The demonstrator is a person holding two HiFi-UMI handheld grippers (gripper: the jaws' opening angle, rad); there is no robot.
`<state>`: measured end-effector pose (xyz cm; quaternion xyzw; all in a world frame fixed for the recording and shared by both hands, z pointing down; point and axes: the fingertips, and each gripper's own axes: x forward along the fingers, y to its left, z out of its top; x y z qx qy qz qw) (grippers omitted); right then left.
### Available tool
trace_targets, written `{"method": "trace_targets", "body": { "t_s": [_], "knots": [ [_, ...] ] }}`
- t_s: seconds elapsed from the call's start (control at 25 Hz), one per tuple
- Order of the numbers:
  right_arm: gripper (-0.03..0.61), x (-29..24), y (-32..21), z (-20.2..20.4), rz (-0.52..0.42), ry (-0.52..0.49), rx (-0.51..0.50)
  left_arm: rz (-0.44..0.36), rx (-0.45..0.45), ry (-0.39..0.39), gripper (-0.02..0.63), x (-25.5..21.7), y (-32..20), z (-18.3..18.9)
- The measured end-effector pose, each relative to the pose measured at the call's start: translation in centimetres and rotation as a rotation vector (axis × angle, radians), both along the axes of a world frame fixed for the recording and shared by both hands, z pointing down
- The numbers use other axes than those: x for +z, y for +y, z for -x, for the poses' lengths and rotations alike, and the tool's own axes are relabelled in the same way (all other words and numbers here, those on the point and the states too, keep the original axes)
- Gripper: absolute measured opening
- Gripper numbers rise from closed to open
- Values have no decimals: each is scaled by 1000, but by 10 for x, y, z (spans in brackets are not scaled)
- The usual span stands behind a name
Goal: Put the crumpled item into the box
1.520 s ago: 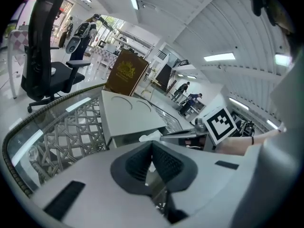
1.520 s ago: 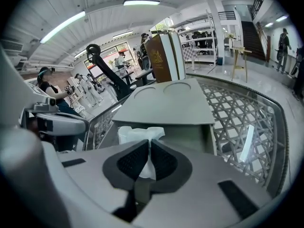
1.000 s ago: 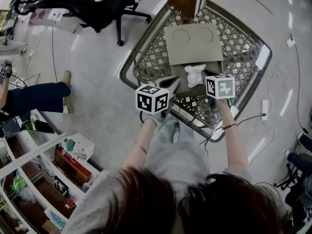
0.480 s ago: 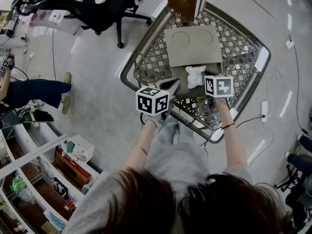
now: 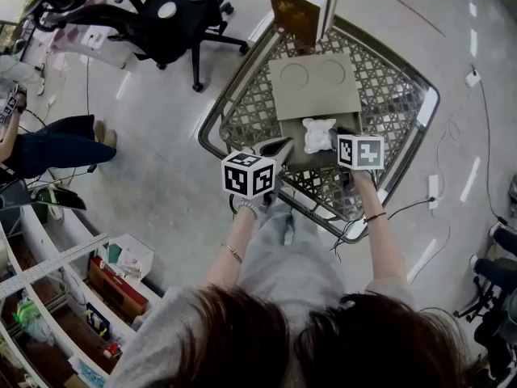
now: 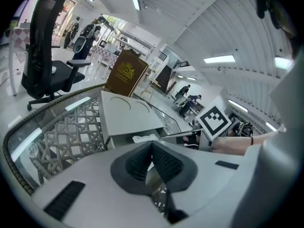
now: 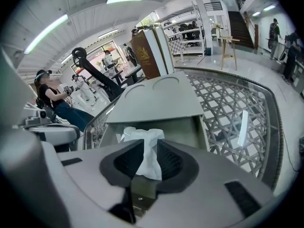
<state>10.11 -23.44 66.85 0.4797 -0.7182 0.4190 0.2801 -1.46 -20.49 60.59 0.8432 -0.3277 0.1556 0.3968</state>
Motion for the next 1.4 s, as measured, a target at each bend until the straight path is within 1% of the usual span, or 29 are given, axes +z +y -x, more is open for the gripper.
{"method": "trace_targets", "body": {
  "t_s": [0.2,0.24,0.44,0.6,0.68,1.04,1.24,1.4],
  "knots": [
    [89,-13,7,0,-26,-22,4,-20,-3,6,17,-9,3,0],
    [78,-17,9,0,-35,-25,2,-26,-2,8,17,-12,4,0],
    [40,-43,14,7,-106,-47,-23,-66,7,19,17,-29,7,-1],
    [28,-69,21,17,-162,-94,-49,-101,7,32,17,-47,13,3],
    [26,-82,25,21,-186,-97,-65,-123,4,38,17,-56,14,5],
    [23,-140,28,29,-328,-116,-127,-238,5,66,17,-106,13,11],
    [23,-167,33,31,-400,-141,-145,-318,15,50,17,-131,14,18],
    [23,-191,36,30,-480,-145,-149,-384,18,40,17,-148,18,23]
  ]
}}
